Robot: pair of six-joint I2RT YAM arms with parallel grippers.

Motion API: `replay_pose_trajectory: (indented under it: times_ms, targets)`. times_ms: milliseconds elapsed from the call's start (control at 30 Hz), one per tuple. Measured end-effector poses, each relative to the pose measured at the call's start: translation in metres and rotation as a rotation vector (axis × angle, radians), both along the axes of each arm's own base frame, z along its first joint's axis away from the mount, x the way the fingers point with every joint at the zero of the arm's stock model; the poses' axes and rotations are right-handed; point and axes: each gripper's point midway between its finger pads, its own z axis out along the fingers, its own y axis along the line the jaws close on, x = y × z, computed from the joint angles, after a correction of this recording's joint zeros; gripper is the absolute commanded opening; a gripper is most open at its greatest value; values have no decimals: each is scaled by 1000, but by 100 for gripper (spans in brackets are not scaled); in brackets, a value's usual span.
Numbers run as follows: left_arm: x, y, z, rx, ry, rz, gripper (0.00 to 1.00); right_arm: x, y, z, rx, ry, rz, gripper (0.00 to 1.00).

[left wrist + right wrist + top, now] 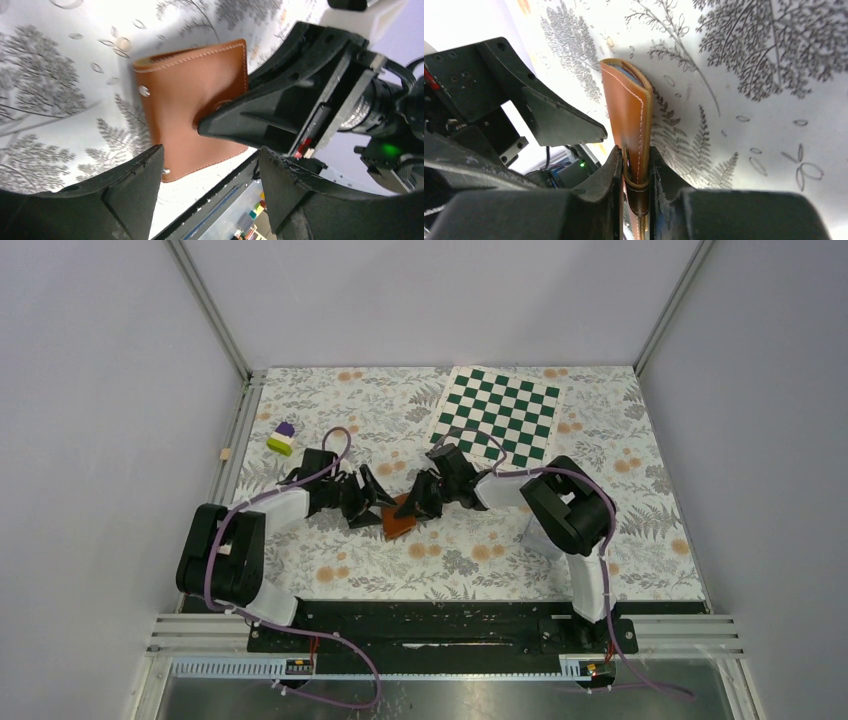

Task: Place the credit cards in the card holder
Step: Open the card holder at the center of the board.

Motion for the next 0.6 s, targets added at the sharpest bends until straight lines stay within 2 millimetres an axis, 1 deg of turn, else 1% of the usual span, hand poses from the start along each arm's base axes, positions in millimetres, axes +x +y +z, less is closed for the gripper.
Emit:
replay_pose_trajectory:
  times_ms: [67,167,233,300,400,500,533,600]
  targets:
    - [-5,-2,7,-21,-2,-4,72,0,-1,4,12,-14,-2,0]
    - [-9,-4,19,-19,-32,-11,76,-3,-3,16,30,-41,3,0]
    - [-13,0,27,3,-56,-7,77,-5,-6,30,46,-67,8,0]
    - [-16,4,36,27,-82,2,78,-7,-11,49,68,-107,13,0]
    - [-22,9,57,40,-142,16,79,-14,-23,92,116,-189,16,0]
    - [-28,9,89,2,-242,19,79,-18,-38,137,169,-274,6,0]
    - [-30,6,103,-33,-283,16,79,-18,-43,153,190,-305,0,0]
    - [-35,1,124,-101,-350,3,79,-20,-49,177,227,-349,-5,0]
